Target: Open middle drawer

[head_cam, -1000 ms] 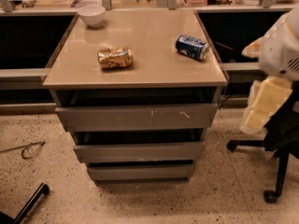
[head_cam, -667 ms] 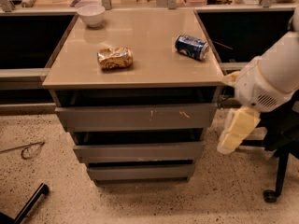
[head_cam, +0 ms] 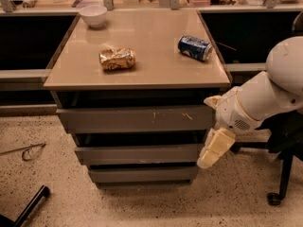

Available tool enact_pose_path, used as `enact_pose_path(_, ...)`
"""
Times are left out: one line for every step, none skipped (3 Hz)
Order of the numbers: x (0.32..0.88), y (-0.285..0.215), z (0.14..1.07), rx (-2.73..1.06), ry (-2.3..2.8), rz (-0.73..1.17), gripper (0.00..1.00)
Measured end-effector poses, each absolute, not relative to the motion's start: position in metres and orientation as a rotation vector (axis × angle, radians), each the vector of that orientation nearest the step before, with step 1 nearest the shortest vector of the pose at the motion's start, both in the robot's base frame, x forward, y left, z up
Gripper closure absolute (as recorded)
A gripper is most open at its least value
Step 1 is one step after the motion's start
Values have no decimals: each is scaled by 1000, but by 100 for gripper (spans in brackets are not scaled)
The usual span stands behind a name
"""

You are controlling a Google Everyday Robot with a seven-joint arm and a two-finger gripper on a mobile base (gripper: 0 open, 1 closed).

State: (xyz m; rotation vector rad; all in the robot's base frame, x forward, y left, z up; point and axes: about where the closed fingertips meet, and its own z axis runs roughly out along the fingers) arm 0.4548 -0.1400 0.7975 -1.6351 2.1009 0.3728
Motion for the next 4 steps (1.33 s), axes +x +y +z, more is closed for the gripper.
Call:
enact_pose_path(467, -137, 751, -1615, 2083, 444, 0)
enact_pose_path(491, -132, 675, -1565, 2032, 556, 0)
enact_pose_path(498, -114, 598, -1566, 1996, 688, 0)
enact_pose_path(498, -114, 598, -1566, 1996, 688, 0)
